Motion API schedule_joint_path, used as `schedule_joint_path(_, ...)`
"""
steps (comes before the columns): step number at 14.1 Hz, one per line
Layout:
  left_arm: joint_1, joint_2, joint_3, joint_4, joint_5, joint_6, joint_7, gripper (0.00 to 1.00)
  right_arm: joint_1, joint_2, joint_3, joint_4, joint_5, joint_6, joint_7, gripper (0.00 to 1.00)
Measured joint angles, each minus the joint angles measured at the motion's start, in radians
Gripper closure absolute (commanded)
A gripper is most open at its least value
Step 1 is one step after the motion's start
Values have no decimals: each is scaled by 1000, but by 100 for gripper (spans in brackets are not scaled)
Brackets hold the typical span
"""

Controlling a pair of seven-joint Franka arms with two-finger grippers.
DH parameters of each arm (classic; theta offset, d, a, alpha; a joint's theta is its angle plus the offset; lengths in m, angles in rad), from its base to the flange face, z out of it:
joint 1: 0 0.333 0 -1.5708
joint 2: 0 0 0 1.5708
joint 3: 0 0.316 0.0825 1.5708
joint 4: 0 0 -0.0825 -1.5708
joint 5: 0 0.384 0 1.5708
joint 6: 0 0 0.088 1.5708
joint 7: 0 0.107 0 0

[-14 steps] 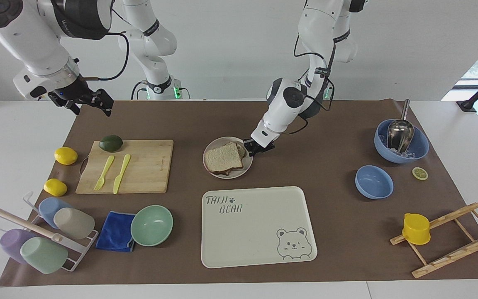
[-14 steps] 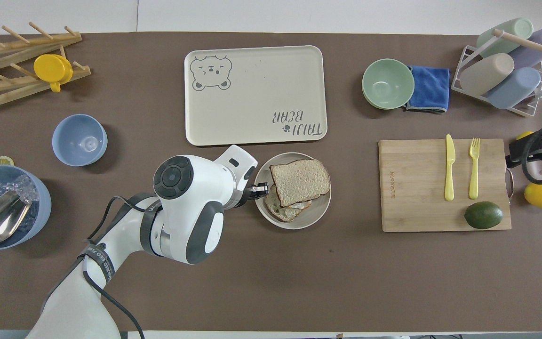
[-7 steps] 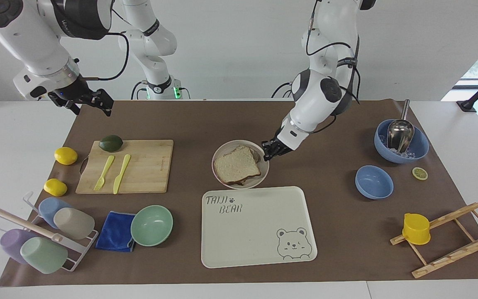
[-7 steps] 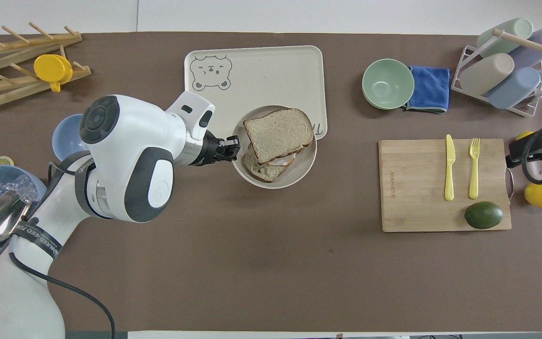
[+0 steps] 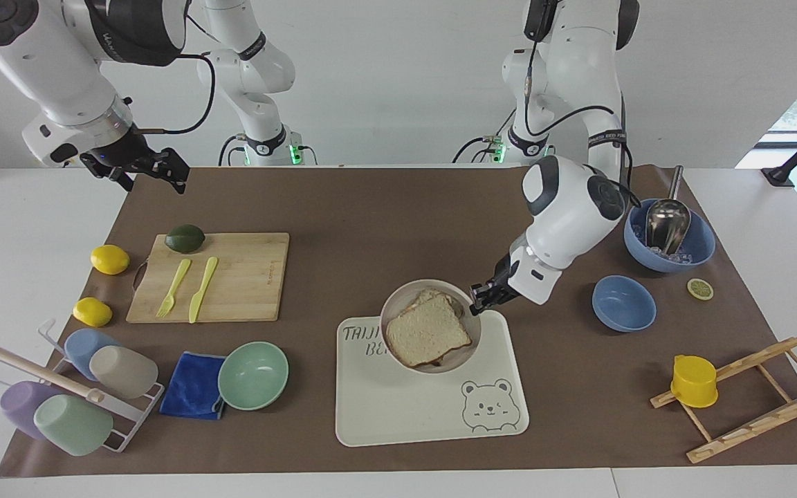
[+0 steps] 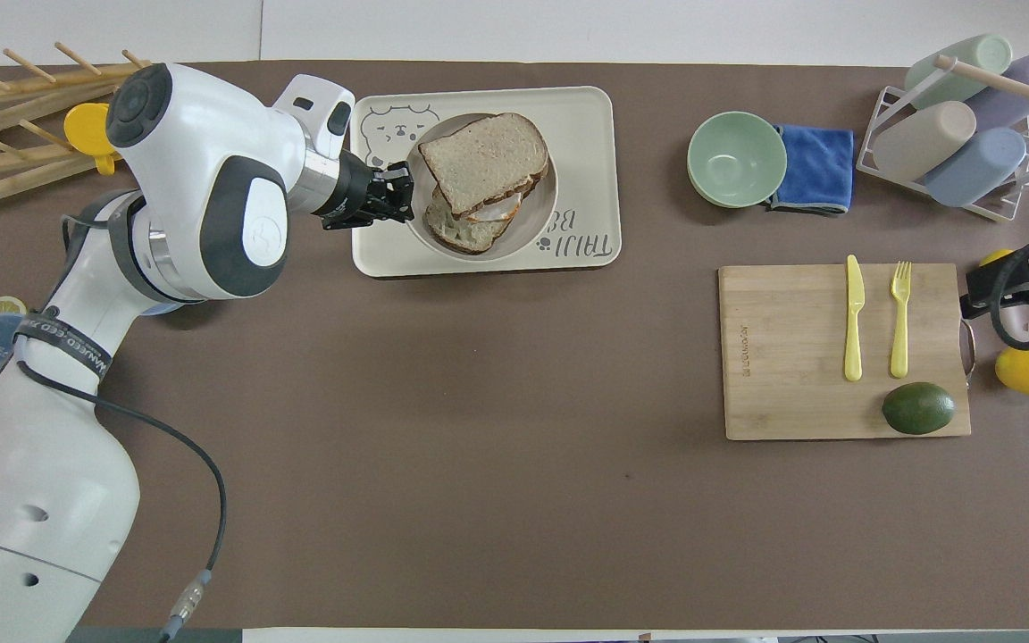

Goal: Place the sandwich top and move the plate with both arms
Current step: 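Slide the plate with the left gripper onto the bear-print tray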

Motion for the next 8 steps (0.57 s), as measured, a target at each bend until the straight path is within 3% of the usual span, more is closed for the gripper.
schedule_joint_path(3,3,97,0,67,5,47,0,100,0,0,0,0,0,0,0,0)
schedule_joint_path(8,-13,119,-4,50,6,145,0,100,0,0,0,0,0,0,0,0)
